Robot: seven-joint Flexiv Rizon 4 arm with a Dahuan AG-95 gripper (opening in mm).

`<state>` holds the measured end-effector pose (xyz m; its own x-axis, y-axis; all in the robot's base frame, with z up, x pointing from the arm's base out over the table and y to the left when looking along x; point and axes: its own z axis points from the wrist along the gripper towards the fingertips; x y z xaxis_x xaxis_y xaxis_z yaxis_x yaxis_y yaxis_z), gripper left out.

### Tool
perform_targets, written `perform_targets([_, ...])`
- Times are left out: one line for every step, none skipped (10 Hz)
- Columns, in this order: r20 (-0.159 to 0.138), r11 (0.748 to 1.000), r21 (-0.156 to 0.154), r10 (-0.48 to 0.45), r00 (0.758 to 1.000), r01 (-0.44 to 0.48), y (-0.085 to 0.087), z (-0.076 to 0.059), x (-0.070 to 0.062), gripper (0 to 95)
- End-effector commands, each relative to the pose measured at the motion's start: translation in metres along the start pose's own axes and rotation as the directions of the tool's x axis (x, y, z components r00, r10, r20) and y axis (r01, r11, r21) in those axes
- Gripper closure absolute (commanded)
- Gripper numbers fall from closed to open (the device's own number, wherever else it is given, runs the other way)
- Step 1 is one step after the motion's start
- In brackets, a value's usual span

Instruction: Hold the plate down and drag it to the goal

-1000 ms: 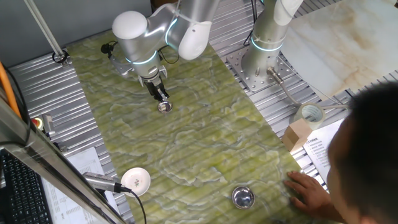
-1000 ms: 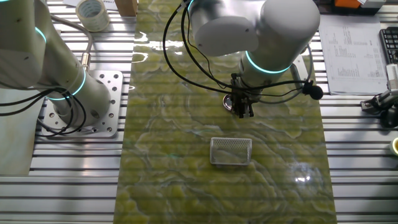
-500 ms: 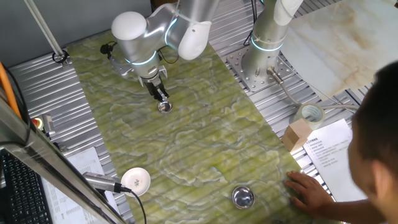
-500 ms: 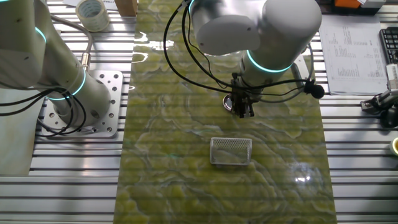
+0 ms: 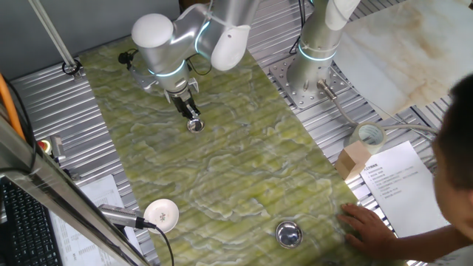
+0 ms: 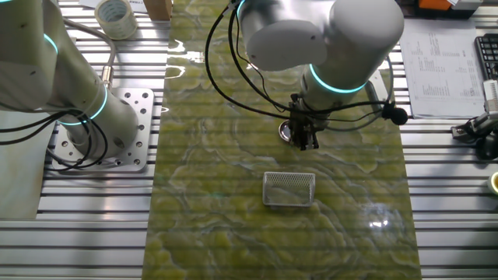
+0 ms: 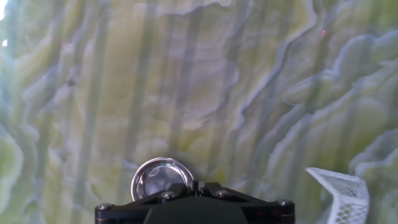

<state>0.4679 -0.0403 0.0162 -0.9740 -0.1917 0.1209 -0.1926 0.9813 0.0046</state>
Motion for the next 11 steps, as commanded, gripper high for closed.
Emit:
perform_targets([-0.001,1.0,0.001,-0.003,1.0,0.003,-0.003,0.0,0.001,95.0])
perform_targets([-0.002,1.0,0.001,-0.006,1.0,0.006,-0.006,-0.001,0.002,95.0])
perform_targets([-0.002,1.0,0.003,-0.007,1.0,0.007,-0.008,-0.001,0.003,95.0])
perform_targets([-0.003,1.0,0.004,-0.006,1.0,0.006,-0.009,0.0,0.003,95.0])
perform_targets([-0.004,1.0,0.01,-0.01,1.0,0.01,-0.011,0.001,0.005,95.0])
perform_targets([-0.004,1.0,0.013,-0.014,1.0,0.014,-0.013,0.001,0.006,95.0])
perform_targets([-0.005,1.0,0.016,-0.017,1.0,0.017,-0.016,0.001,0.008,95.0])
perform_targets([-0.006,1.0,0.018,-0.017,1.0,0.018,-0.017,0.002,0.009,95.0])
perform_targets([-0.006,1.0,0.022,-0.019,1.0,0.019,-0.018,0.002,0.01,95.0])
perform_targets([-0.008,0.999,0.029,-0.028,1.0,0.028,-0.021,0.002,0.012,95.0])
perform_targets([-0.009,0.999,0.03,-0.035,0.999,0.035,-0.025,0.002,0.014,95.0])
